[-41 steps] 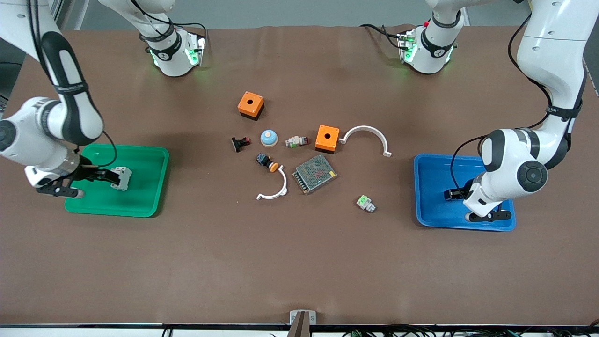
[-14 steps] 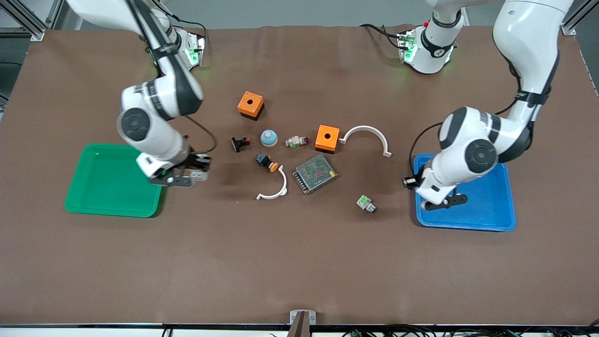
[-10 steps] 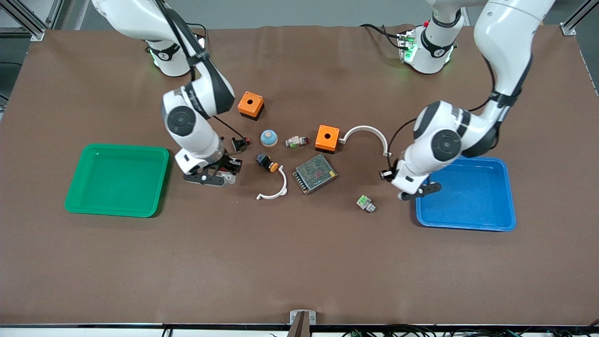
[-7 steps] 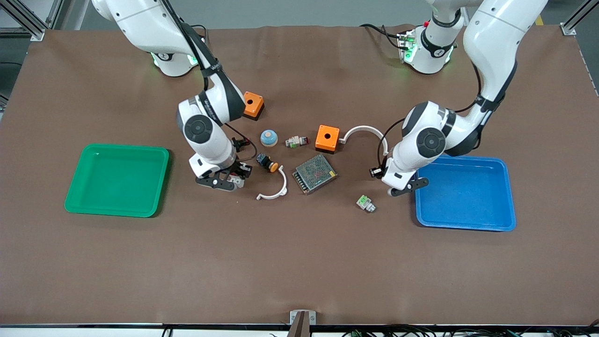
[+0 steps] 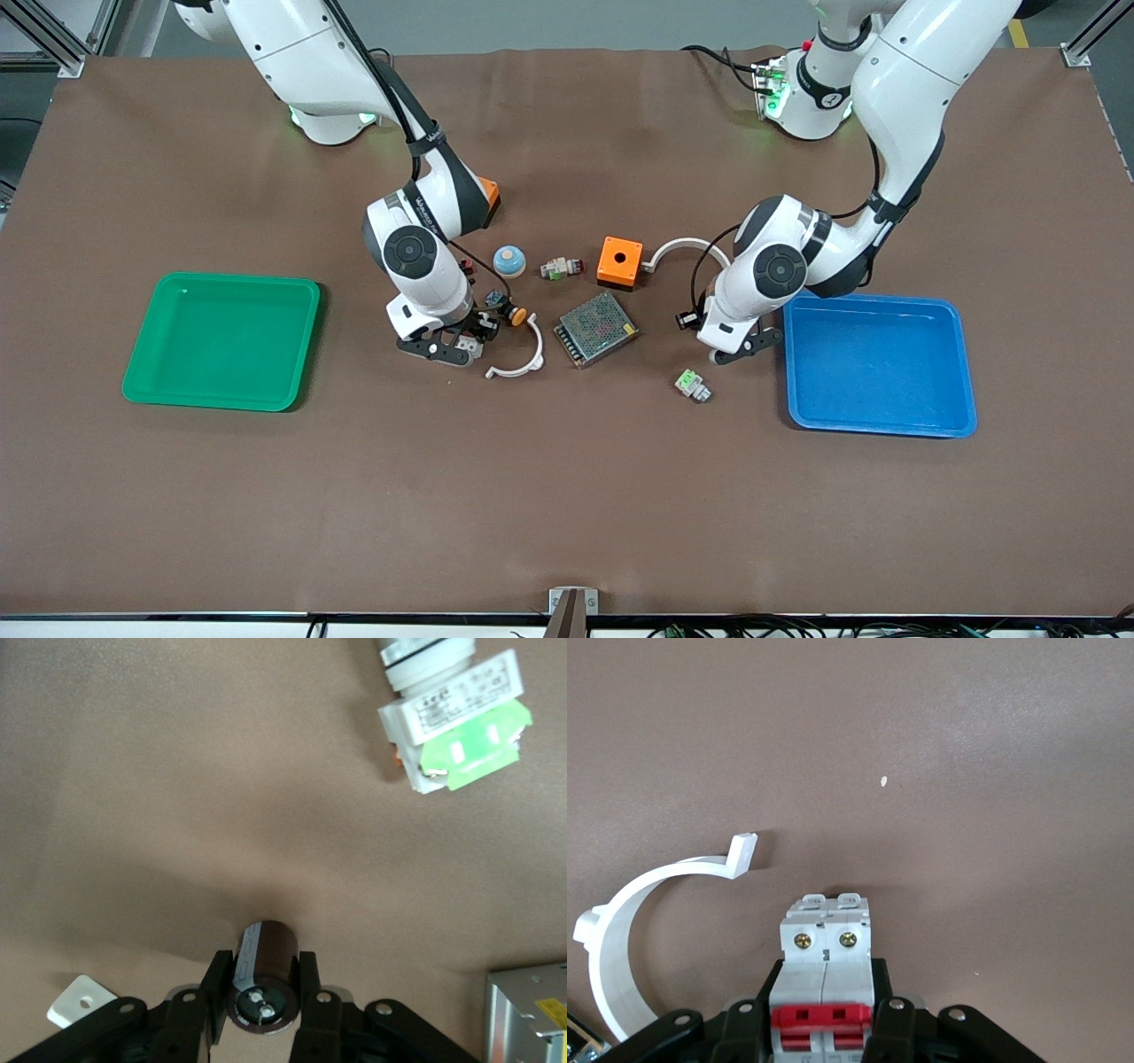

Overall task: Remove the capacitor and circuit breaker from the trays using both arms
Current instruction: 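Lower the capacitor and breaker onto the table near the white arc clip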

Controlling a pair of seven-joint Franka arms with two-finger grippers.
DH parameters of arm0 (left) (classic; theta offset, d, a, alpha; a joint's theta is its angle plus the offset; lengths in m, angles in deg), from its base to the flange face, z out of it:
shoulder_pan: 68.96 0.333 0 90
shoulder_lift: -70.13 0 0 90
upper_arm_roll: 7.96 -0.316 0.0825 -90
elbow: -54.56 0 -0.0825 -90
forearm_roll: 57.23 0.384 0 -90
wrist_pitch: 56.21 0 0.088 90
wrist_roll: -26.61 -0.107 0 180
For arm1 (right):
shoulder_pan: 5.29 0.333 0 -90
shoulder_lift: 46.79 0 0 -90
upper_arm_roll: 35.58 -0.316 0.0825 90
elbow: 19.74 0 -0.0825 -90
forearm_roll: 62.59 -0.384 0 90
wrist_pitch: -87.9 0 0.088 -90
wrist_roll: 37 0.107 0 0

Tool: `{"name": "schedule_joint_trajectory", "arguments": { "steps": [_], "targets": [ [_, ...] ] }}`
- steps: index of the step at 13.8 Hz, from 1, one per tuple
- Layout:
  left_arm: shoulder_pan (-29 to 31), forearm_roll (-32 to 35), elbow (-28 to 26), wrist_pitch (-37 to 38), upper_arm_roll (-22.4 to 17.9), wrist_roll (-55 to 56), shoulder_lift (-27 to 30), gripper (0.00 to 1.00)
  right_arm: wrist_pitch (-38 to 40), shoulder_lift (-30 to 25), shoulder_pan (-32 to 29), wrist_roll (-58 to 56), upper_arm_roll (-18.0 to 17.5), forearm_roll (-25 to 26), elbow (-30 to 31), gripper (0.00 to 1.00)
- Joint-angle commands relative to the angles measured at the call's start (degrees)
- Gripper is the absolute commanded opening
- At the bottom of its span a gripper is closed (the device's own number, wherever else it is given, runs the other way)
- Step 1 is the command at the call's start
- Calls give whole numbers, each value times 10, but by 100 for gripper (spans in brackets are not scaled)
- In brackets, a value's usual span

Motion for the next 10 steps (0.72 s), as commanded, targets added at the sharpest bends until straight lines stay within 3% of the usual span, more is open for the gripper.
{"name": "schedule_joint_trajectory", "arguments": {
  "steps": [1, 5, 8, 9, 10],
  "targets": [
    [5, 15, 10, -2, -1, 10, -6, 98, 5, 5, 7, 9, 8, 9, -12, 1],
    [20, 16, 45, 56, -1, 1, 36, 100, 7, 19, 7, 6, 8, 25, -26, 5],
    [22, 16, 137, 166, -2, -47, 53, 100, 7, 28, 7, 6, 8, 25, -35, 6],
    [25, 18, 172, 208, -2, -81, 54, 100, 10, 28, 2, 6, 8, 25, -38, 27],
    [34, 33, 206, 241, -2, -112, 53, 100, 14, 28, -1, 7, 8, 23, -44, 79]
  ]
}}
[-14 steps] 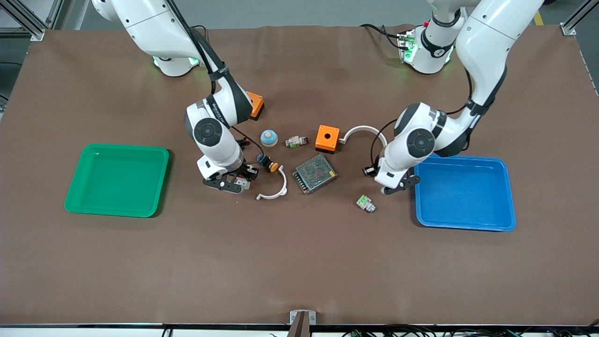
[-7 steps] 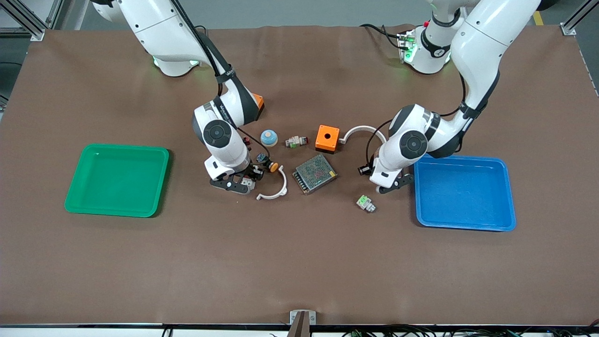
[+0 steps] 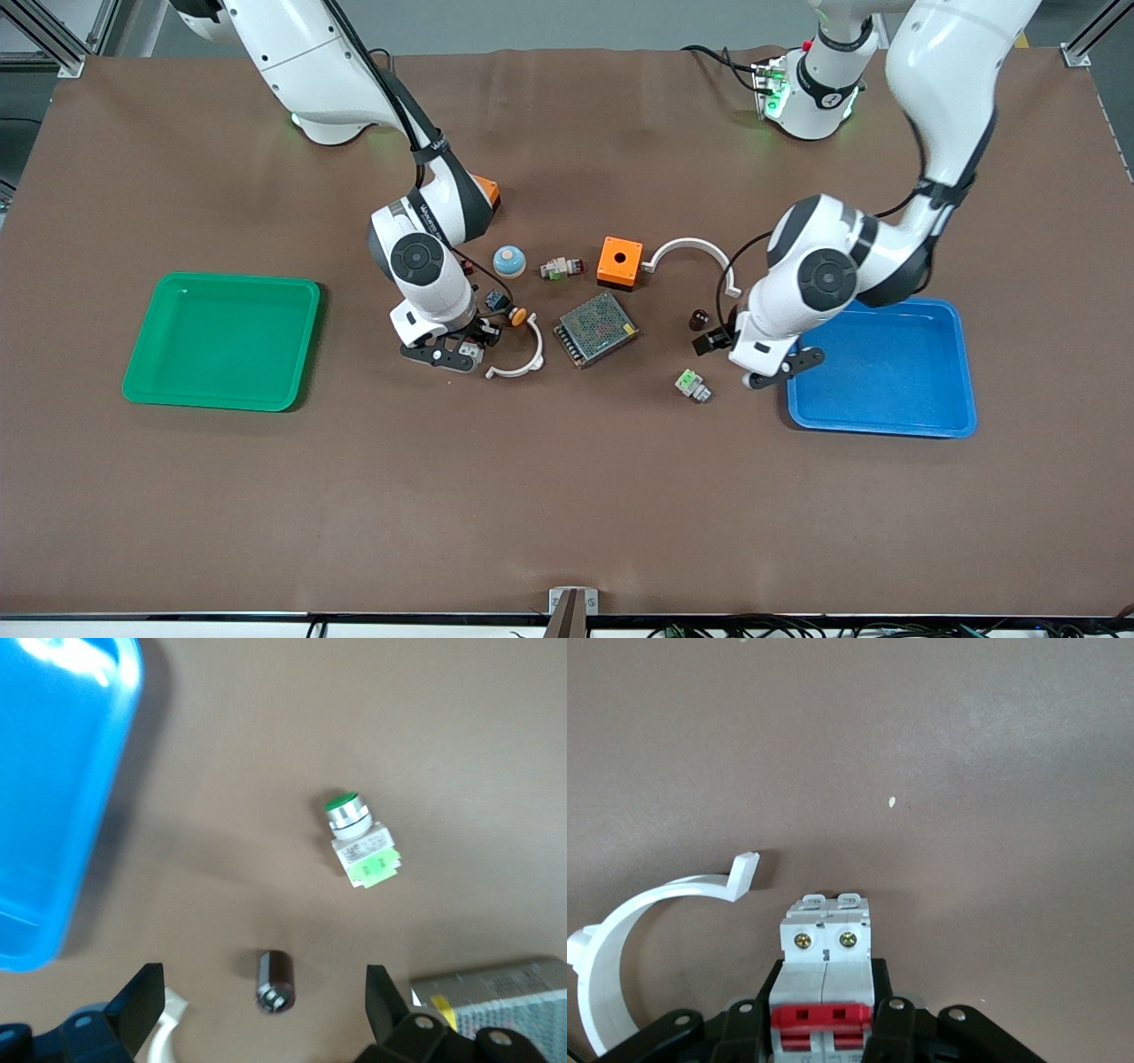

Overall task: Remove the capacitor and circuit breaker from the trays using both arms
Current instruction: 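Open both grippers and withdraw both arms away from the placed parts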

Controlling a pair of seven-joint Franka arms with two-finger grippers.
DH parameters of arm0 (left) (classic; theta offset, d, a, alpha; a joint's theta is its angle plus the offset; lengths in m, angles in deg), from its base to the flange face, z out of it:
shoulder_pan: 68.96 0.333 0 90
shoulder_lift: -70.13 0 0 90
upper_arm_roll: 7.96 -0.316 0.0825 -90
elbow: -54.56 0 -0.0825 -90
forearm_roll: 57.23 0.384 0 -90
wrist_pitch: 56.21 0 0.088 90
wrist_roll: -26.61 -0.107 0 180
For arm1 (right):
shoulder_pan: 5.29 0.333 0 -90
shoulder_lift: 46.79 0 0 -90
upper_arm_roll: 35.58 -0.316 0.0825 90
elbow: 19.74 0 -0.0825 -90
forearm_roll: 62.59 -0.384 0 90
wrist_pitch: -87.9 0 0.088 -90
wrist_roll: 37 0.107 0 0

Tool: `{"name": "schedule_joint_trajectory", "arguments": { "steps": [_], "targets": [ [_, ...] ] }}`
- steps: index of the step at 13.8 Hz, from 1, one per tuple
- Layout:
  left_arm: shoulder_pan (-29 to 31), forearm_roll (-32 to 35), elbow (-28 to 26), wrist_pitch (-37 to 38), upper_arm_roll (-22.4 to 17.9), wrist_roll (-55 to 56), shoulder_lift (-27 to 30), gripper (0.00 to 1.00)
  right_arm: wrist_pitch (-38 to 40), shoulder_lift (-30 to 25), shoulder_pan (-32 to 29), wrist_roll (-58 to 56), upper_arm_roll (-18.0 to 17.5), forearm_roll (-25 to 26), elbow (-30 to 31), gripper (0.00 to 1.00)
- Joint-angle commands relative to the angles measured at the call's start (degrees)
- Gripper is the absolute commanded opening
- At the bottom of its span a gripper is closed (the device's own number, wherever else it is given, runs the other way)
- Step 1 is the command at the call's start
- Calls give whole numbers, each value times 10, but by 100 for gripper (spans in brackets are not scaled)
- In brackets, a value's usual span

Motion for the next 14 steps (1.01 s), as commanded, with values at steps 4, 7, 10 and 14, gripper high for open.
{"name": "schedule_joint_trajectory", "arguments": {
  "steps": [4, 7, 10, 14],
  "targets": [
    [17, 120, 149, 158, 2, -138, 0, 100, 87, -5, -21, 0, 8, 7, -66, 100],
    [55, 123, 161, 173, 2, -200, 38, 100, 212, -29, -67, -65, 8, 7, -132, 100],
    [75, 123, 162, 192, 3, -244, 86, 100, 274, -72, -135, -176, 8, 7, -142, 100],
    [98, 112, 162, 242, 6, -276, 146, 100, 338, -118, -220, -317, 8, 7, -145, 100]
  ]
}}
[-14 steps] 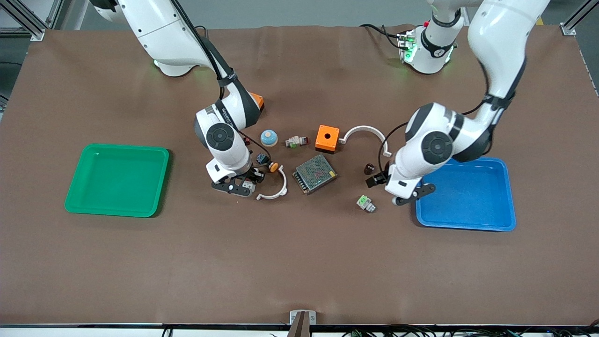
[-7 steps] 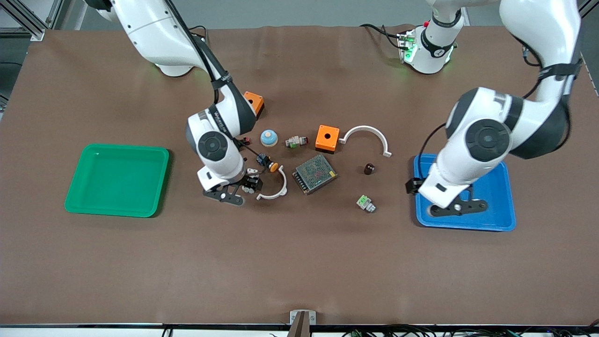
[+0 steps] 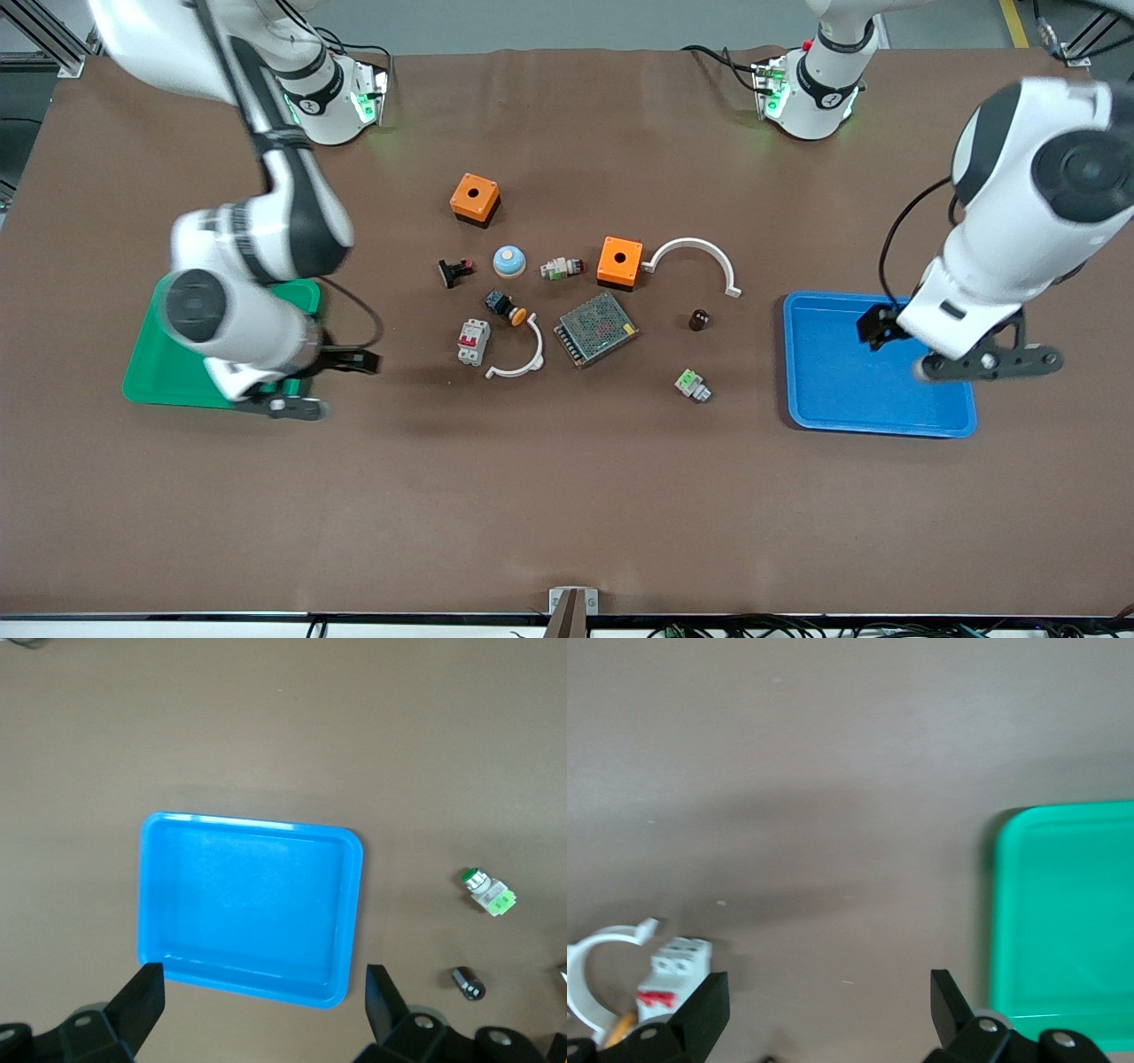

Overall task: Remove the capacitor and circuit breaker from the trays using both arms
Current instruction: 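Open both grippers and withdraw both arms away from the placed parts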

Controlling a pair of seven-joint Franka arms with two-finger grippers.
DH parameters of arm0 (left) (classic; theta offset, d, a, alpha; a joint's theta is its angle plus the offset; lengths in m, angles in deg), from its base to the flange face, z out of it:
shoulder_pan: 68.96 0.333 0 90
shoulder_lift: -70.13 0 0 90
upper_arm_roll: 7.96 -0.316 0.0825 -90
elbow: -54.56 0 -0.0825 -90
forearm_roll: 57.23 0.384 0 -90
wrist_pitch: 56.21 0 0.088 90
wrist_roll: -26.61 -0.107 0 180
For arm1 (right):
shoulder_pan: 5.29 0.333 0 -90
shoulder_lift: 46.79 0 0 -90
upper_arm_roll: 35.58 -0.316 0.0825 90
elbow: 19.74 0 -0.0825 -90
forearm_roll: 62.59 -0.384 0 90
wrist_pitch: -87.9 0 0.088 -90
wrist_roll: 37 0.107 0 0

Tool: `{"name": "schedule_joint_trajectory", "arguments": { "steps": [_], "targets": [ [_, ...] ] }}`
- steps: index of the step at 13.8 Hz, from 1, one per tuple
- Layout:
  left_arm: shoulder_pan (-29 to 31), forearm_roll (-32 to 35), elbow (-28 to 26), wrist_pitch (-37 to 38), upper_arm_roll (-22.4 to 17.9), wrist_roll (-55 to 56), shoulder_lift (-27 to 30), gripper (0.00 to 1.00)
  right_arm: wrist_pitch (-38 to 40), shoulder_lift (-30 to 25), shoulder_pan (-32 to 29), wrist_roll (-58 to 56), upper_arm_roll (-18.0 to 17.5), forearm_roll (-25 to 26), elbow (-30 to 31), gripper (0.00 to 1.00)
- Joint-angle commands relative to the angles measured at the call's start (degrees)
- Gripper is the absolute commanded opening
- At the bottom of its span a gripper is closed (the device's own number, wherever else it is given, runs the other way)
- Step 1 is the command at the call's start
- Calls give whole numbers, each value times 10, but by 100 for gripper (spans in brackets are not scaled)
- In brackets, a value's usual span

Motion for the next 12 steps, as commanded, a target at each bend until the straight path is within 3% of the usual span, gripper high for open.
{"name": "schedule_joint_trajectory", "arguments": {
  "steps": [1, 3, 4, 6, 8, 10, 12],
  "targets": [
    [19, -3, -8, 30, 6, -34, 40, 100, 35, -36, -50, -70, -12, 6, 11, 100],
    [25, -41, -8, 42, 1, -48, 47, 100, 72, -46, -93, -135, -11, 10, -13, 100],
    [19, -74, -9, 52, -24, -66, 65, 100, 106, -45, -117, -160, -12, 9, -42, 100],
    [-54, -113, -20, 73, -129, -89, 92, 100, 167, -43, -147, -165, -11, 12, -95, 100],
    [-79, -154, -22, 99, -186, -116, 113, 100, 196, -39, -161, -163, -11, 13, -138, 100],
    [-88, -163, -29, 117, -214, -132, 132, 100, 197, -39, -175, -163, -11, 12, -148, 100],
    [-83, -164, -31, 139, -214, -132, 152, 100, 196, -40, -181, -165, -11, 11, -149, 100]
  ]
}}
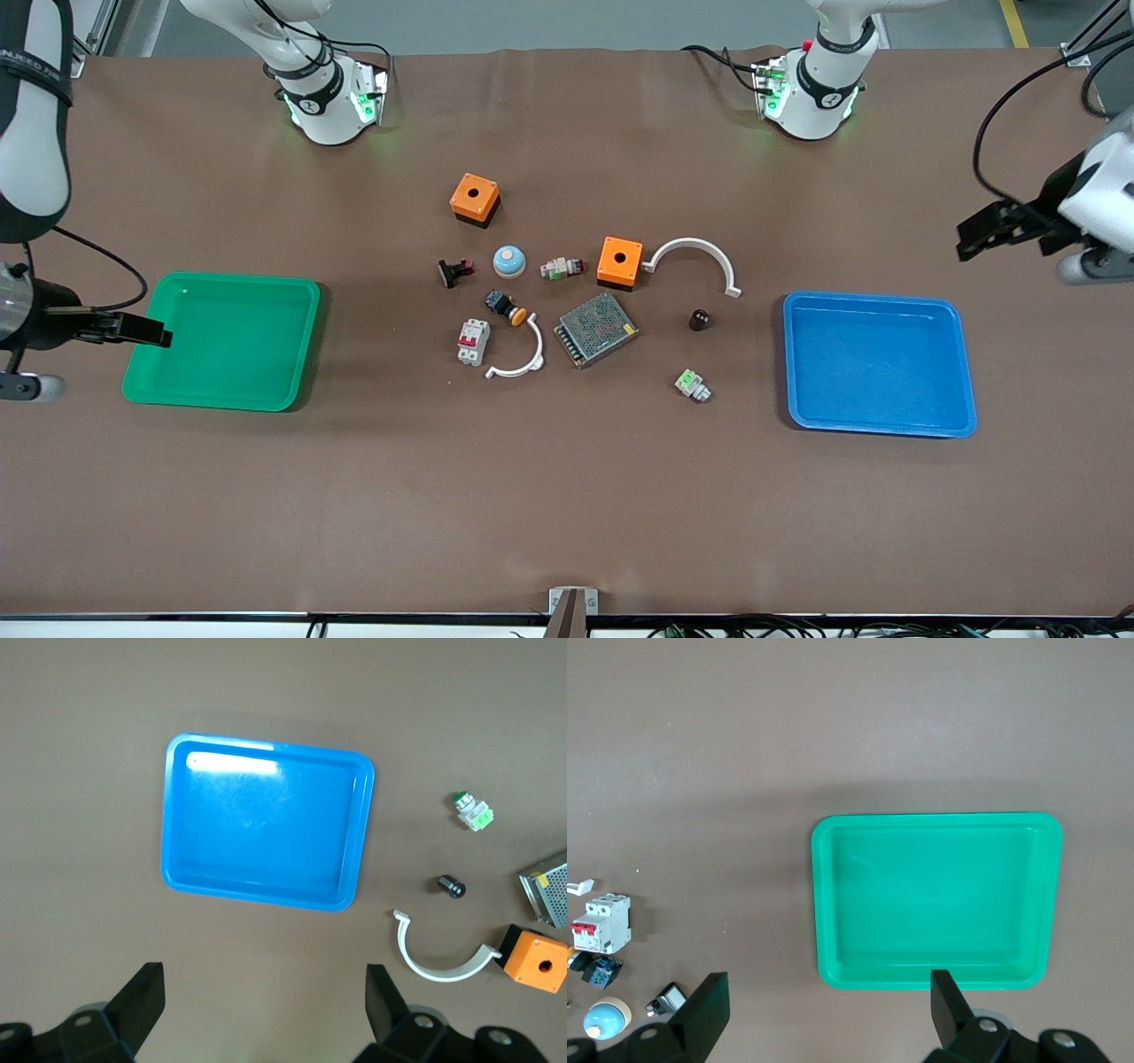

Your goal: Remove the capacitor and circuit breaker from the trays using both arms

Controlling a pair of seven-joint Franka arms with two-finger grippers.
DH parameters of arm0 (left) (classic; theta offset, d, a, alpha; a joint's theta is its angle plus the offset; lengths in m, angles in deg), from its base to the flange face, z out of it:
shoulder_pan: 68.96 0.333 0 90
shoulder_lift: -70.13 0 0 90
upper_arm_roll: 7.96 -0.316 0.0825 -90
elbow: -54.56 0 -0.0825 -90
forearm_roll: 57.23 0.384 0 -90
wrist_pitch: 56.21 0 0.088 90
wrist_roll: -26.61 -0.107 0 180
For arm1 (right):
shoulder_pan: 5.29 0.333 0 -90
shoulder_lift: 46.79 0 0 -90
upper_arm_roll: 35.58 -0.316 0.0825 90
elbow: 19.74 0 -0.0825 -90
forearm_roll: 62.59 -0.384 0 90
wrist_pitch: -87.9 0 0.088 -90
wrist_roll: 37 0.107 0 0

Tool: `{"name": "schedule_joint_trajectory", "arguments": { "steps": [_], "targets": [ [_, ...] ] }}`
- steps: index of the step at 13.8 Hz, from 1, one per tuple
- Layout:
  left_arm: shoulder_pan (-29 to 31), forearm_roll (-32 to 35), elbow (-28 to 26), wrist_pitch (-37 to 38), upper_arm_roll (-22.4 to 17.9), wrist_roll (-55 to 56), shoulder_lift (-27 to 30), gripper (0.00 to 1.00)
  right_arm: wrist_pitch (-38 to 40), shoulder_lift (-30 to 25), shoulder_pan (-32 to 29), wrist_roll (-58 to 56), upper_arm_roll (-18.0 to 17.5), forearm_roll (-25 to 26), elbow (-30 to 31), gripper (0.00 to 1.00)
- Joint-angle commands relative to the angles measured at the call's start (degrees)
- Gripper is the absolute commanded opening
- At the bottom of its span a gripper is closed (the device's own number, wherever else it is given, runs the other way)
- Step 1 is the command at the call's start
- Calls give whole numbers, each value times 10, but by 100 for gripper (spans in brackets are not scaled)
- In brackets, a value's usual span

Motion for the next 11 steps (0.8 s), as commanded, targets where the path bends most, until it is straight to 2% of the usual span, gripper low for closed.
{"name": "schedule_joint_trajectory", "arguments": {
  "steps": [1, 3, 7, 11],
  "targets": [
    [-4, -11, -21, 20, -6, -6, 42, 100, 7, 2, -16, -2, -12, 7, -7, 100],
    [-1, -22, -18, 21, -5, -7, 44, 100, 16, -4, -13, 5, -14, -2, -9, 100],
    [-1, -26, -22, 28, 1, -7, 53, 100, 51, -20, -10, 2, -14, 9, -3, 100],
    [-2, -26, -21, 36, 1, -7, 68, 100, 47, -71, 3, 2, -16, 31, 49, 100]
  ]
}}
